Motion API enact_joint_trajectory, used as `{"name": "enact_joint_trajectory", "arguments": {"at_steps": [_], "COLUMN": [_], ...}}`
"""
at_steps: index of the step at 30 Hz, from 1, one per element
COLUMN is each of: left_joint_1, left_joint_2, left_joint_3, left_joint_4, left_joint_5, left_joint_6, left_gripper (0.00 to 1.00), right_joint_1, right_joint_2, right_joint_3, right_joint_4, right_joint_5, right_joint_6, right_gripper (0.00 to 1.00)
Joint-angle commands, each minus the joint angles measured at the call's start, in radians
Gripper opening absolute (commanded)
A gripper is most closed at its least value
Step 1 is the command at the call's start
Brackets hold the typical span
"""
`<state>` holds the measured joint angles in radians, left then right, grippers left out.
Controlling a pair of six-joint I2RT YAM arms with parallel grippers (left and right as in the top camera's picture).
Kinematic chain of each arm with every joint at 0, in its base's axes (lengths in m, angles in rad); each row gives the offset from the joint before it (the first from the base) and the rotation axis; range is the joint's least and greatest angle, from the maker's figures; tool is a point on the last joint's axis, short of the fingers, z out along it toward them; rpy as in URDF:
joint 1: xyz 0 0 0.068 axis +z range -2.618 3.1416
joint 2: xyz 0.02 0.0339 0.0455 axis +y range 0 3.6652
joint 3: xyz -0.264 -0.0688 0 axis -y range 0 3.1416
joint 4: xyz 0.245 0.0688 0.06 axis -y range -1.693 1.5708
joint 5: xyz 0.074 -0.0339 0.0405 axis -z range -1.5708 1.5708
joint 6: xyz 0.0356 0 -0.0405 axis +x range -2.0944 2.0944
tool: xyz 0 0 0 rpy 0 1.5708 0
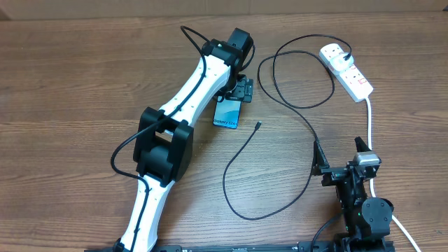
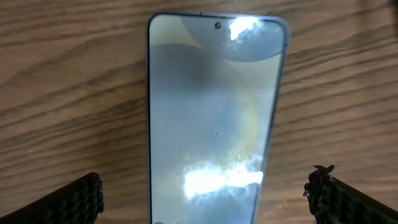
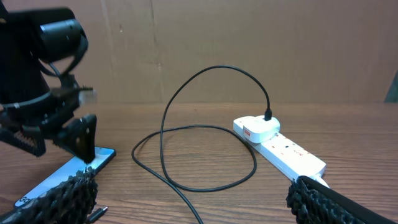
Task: Plug charger to phone and switch on socket
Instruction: 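Lower the left gripper and close it on the smartphone's edges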
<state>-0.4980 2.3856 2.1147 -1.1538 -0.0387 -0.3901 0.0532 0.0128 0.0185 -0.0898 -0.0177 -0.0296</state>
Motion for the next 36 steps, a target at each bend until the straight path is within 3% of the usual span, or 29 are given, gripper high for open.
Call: {"name": "enact_joint_trajectory", "arguments": {"at_steps": [1, 36], "left_joint_1": [-0.008, -0.010], "left_joint_2": [0.065, 0.095], "left_joint_3": [0.014, 0.012], "left_joint_4": [0.000, -0.008], "left_joint_5": [-0.013, 0.032], "left_joint_6": [-0.002, 0.012], "left_gripper": [1.00, 1.00], "right_joint_1": [0.005, 0.005], "right_joint_2": [-0.010, -0.010], "right_joint_3": [-0.010, -0.010], "right_joint_4": [0.006, 0.006], "right_joint_5": [0.009, 0.009], "right_joint_6": [0.003, 0.003], "right_gripper": [1.00, 1.00]}}
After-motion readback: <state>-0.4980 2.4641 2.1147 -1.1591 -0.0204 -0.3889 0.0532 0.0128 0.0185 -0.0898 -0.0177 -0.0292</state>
